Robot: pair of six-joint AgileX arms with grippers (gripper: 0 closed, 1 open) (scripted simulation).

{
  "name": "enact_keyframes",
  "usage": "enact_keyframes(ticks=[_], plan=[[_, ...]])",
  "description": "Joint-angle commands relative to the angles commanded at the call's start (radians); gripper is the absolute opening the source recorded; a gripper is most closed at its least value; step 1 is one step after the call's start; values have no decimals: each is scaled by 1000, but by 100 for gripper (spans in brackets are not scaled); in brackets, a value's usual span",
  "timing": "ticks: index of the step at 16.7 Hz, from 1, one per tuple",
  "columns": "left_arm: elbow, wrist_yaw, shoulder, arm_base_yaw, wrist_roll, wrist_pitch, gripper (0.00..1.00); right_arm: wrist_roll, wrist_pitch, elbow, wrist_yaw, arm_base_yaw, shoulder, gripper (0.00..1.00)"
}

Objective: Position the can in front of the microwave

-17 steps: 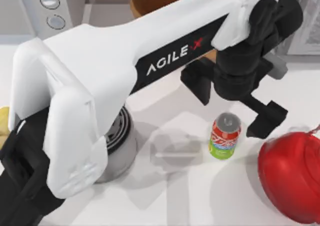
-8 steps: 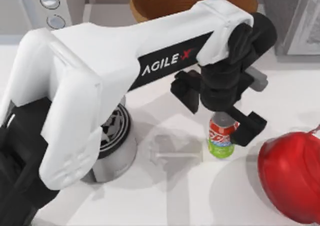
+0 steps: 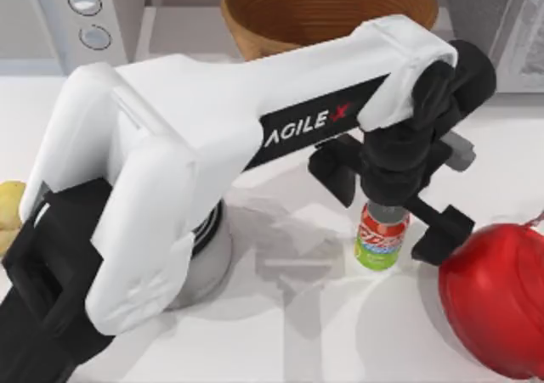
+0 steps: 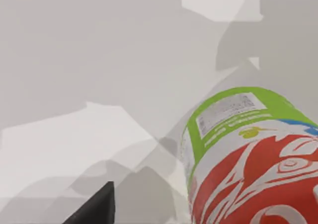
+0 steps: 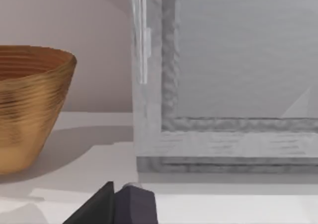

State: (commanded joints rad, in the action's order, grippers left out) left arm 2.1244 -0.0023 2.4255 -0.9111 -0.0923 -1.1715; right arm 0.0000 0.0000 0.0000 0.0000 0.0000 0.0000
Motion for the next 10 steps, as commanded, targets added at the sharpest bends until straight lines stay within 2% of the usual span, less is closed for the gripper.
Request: enact_keyframes(ticks=[10], plan=[[0, 0, 0, 0, 0, 0, 25, 0, 0, 0, 0, 0, 0, 100]])
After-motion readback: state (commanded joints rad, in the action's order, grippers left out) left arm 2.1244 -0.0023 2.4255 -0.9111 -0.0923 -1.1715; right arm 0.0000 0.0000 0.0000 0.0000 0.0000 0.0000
